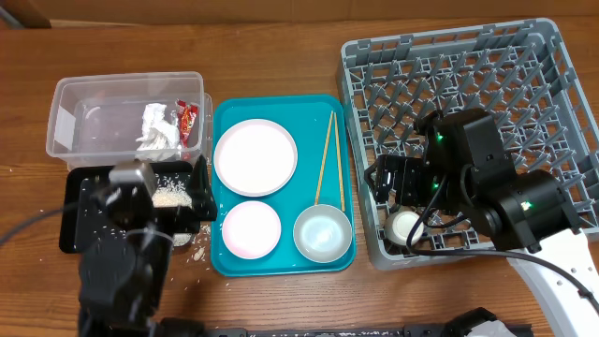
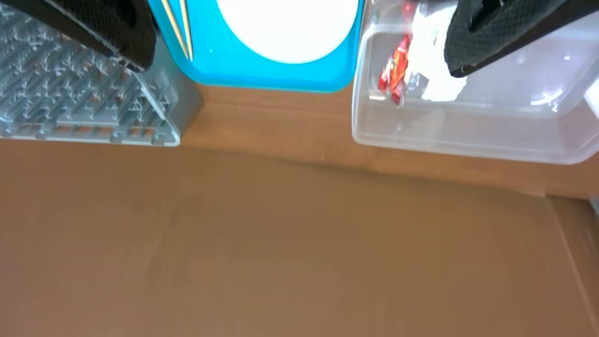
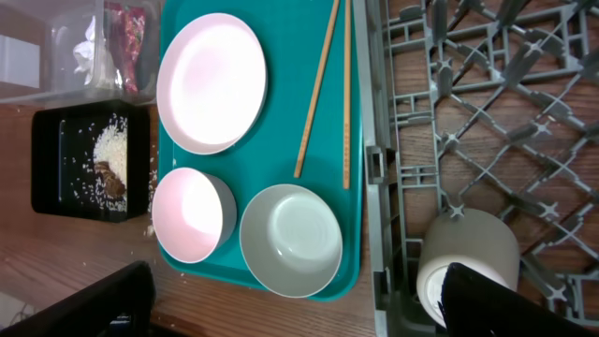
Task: Sort waste into correct bins and load items into the dishwasher
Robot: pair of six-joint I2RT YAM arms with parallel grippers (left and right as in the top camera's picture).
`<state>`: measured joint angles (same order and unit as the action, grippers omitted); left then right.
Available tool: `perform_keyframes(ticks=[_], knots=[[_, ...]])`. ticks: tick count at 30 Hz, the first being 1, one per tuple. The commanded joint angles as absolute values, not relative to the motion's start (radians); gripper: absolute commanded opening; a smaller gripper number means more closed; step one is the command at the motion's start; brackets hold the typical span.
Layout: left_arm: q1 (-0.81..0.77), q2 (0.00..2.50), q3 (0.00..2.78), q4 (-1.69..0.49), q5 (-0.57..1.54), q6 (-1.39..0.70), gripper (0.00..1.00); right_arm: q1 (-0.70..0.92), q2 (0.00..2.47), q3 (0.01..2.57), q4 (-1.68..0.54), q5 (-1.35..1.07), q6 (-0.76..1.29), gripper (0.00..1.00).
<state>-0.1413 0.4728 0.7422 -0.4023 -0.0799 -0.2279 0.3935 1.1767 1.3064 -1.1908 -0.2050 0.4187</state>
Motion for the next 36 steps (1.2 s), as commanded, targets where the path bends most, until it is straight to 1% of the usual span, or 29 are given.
perform_keyframes(ticks=[1, 8, 14, 19, 22, 24, 36], knots=[[-0.117, 0.287, 0.551, -0.368, -0.088, -0.206, 1.00, 0.398, 1.177, 1.316, -1.184, -0.204, 0.420, 1.00], [-0.110, 0.003, 0.288, -0.285, -0.087, -0.206, 1.00, 0.398, 1.177, 1.316, -1.184, -0.204, 0.420, 1.00], [-0.110, 0.003, 0.181, -0.196, -0.084, -0.210, 1.00, 0.398, 1.177, 1.316, -1.184, -0.204, 0.420, 1.00], [-0.110, 0.003, 0.072, -0.073, -0.085, -0.269, 1.00, 0.398, 1.177, 1.316, -1.184, -0.204, 0.420, 1.00], [-0.110, 0.003, 0.007, -0.086, -0.083, -0.266, 1.00, 0.398, 1.177, 1.316, -1.184, -0.204, 0.420, 1.00], [-0.110, 0.005, 0.005, -0.061, -0.087, -0.266, 1.00, 0.398, 1.177, 1.316, -1.184, -0.204, 0.420, 1.00], [-0.110, 0.006, 0.005, -0.070, -0.085, -0.266, 1.00, 0.398, 1.177, 1.316, -1.184, -0.204, 0.420, 1.00]])
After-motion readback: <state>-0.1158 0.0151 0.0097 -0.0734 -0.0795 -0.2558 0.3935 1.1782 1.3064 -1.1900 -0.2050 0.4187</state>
